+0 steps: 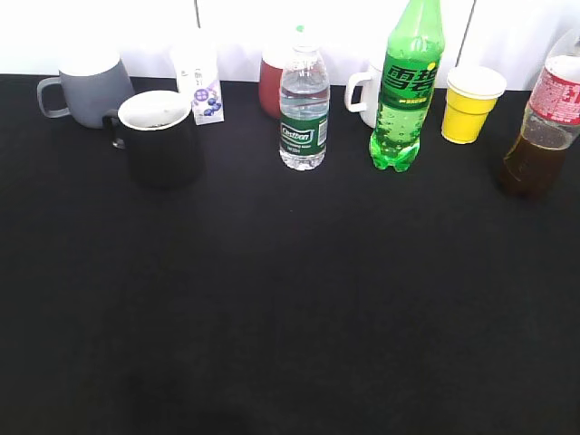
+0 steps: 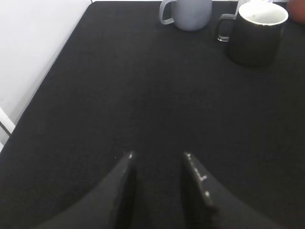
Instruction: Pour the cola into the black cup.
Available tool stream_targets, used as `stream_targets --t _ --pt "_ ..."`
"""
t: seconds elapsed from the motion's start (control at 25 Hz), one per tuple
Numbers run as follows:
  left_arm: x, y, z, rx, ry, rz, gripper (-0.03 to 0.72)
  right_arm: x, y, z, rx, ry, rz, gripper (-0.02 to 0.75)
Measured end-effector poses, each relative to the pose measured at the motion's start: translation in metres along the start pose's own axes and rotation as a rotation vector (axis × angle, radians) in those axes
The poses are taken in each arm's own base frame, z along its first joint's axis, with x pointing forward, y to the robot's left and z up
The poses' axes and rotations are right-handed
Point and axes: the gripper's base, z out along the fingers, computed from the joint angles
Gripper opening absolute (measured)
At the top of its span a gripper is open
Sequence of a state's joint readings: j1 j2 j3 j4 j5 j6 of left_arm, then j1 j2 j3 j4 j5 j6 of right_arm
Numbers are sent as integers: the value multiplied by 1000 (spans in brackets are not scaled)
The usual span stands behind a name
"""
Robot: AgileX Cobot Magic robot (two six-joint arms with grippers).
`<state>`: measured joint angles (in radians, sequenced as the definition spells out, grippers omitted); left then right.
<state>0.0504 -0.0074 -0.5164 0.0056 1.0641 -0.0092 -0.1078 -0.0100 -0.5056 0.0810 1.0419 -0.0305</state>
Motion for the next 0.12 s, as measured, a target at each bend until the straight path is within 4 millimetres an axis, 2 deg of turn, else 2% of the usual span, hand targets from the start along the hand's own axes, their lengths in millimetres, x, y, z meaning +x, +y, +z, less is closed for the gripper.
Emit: stream_targets --t 0.12 --pt "0 0 0 0 0 0 240 0 0 0 0 0 0 565"
